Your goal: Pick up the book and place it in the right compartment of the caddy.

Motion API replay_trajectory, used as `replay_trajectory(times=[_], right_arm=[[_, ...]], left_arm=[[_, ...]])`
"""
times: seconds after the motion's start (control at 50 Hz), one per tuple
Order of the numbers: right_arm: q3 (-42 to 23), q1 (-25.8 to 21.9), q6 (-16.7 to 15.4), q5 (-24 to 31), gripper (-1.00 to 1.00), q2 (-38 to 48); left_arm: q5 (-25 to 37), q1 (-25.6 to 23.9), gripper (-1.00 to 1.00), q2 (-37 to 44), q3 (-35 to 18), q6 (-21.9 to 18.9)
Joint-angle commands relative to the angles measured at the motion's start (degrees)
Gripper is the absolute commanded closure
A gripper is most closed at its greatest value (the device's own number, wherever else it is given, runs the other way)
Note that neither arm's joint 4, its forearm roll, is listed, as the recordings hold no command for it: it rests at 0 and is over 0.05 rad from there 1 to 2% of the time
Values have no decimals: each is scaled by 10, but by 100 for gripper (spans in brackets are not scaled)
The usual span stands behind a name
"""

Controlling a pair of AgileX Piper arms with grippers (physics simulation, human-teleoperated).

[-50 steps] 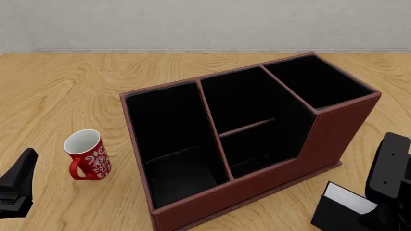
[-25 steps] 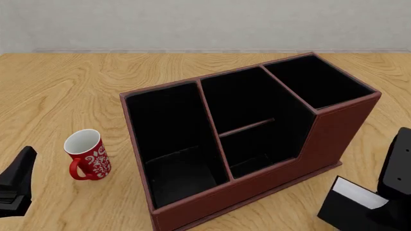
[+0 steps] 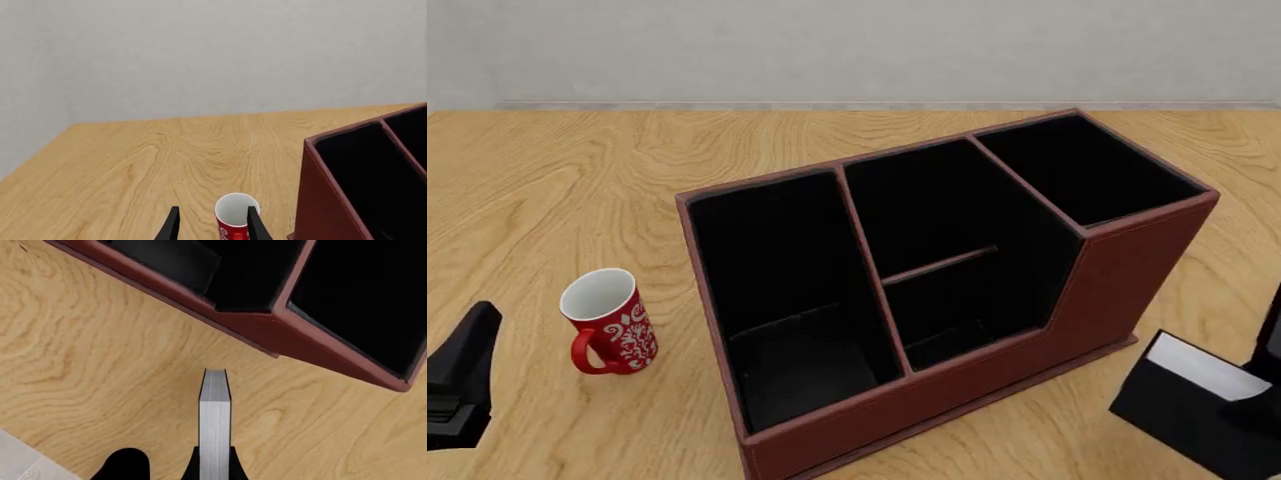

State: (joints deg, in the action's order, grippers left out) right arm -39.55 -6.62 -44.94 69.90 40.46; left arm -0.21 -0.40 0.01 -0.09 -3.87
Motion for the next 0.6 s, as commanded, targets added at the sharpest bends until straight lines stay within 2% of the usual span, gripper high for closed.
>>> replay_trajectory(times=[0.02, 0.1, 0.14, 0.22, 0.3, 0.42, 0.5, 0.54, 0.6], right_arm=[[-23, 26, 0, 0, 100, -6], [-26, 32, 9, 0, 100, -6], [-29, 53, -2, 0, 100, -9], [-35, 66, -2, 0, 100, -12], [-42, 111, -26, 0, 100, -16], [-56, 145, -40, 0, 100, -17], [-75, 155, -27, 0, 100, -12], [-82, 163, -34, 0, 100, -13], [-84, 164, -28, 0, 100, -11]], left_arm=[[-1, -3, -100, 0, -1, 3], [-1, -4, -100, 0, -2, 4], [-1, -4, -100, 0, -2, 5], [-1, -4, -100, 0, -3, 7], [-2, -6, -100, 0, -3, 8], [-3, -7, -100, 0, -2, 8], [-3, -7, -100, 0, -2, 7], [-4, -8, -100, 0, -3, 9], [-4, -9, -100, 0, -2, 9]])
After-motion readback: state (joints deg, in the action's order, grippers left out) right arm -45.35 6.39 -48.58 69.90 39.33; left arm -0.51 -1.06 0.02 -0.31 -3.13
